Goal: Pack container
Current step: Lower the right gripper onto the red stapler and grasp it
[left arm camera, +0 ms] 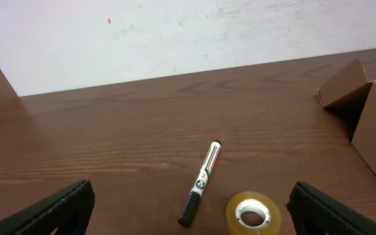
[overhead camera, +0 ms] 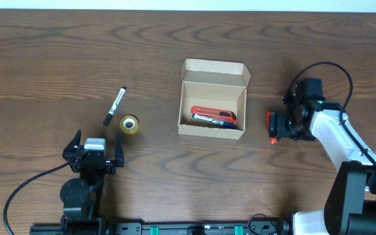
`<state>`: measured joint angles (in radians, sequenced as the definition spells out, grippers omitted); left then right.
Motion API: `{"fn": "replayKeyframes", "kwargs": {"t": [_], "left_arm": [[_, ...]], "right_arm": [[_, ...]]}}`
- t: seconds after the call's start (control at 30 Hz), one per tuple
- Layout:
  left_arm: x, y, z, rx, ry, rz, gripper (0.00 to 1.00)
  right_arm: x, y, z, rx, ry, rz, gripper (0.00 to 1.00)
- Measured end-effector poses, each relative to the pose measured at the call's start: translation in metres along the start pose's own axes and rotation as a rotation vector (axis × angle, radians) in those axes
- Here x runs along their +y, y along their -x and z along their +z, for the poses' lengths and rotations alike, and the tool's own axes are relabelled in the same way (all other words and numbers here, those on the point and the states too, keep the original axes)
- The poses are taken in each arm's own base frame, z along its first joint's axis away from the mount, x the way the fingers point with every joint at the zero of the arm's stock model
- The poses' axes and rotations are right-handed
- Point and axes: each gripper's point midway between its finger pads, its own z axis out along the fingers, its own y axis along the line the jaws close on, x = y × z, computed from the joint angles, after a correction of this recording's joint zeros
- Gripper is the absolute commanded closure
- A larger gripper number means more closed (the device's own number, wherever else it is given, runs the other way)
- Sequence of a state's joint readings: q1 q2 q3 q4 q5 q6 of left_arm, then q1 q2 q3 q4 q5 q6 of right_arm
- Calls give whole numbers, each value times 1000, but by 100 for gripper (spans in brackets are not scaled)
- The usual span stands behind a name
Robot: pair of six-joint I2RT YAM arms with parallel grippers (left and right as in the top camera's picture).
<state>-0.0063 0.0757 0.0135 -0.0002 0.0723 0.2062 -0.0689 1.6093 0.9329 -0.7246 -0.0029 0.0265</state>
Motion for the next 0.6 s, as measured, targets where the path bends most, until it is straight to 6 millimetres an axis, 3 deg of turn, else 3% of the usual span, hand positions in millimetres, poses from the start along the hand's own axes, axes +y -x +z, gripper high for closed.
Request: {"fn": "replayKeyframes", "kwargs": {"t": [0.17, 0.4, 0.6], "left_arm": [[0, 0, 0, 0, 0, 0, 5], [0, 0, 0, 0, 0, 0, 5], [0, 0, 0, -1, 0, 0, 5]], "right_arm": [[2, 5, -2, 17, 8, -2, 18], [4, 6, 18, 172, 20, -9, 18], [5, 13, 22, 168, 25, -9, 18]]}}
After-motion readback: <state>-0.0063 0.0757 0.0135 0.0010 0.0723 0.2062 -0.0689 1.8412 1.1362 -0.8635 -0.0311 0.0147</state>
